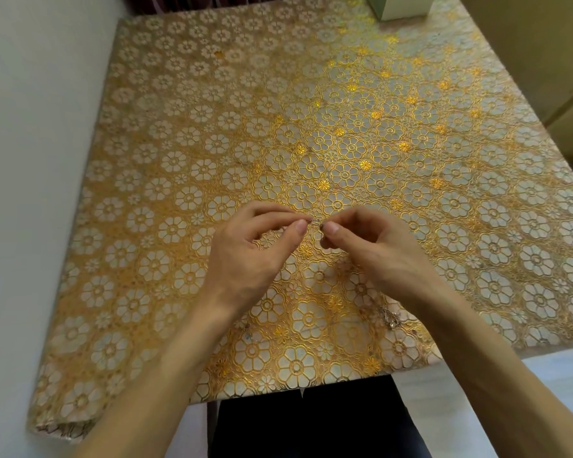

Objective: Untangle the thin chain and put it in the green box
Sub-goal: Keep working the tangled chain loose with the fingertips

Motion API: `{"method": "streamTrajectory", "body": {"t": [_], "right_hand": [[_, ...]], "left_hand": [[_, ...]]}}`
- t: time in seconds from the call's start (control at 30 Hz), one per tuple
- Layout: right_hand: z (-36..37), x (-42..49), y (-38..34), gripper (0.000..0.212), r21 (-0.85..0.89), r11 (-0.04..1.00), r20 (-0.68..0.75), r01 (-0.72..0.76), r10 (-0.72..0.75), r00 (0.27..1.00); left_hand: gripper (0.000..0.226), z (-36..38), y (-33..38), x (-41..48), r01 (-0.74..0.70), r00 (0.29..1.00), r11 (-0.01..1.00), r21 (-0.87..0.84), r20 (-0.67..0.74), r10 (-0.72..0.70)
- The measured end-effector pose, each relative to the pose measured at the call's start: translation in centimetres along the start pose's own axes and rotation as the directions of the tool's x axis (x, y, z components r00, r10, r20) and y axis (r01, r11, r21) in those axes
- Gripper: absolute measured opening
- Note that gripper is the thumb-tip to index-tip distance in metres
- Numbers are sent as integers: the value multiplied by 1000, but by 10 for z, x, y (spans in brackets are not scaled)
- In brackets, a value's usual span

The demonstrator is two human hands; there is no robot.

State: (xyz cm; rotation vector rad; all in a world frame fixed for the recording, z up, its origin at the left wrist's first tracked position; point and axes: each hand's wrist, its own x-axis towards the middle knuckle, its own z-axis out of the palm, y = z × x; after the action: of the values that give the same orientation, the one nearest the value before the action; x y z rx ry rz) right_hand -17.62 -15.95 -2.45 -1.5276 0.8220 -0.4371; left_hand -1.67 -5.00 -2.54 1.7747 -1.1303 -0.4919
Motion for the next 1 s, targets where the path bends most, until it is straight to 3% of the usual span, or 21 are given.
{"method": "streamTrajectory", "body": {"t": [0.23,0.37,0.53,0.83,1.0], "right_hand": [[0,1,-4,12,-19,999,-28,-41,40,999],[-1,3,-5,12,-42,998,-66,-49,46,997],[-2,5,-8,17,-51,994,-84,-98,94,992],[-2,5,-10,16,-46,984,-39,-172,170,985],[-1,6,-8,18,-92,981,-66,-171,166,984]], "left_hand": [[13,7,-5,-5,25,996,997,-76,-82,-31],[13,6,-8,-7,-112,982,990,85,-143,123],[14,6,-18,-9,-320,895,899,299,-215,390],[16,1,-28,-10,-443,801,736,511,-142,581],[15,-2,-27,-14,-511,769,697,503,-96,632]]}}
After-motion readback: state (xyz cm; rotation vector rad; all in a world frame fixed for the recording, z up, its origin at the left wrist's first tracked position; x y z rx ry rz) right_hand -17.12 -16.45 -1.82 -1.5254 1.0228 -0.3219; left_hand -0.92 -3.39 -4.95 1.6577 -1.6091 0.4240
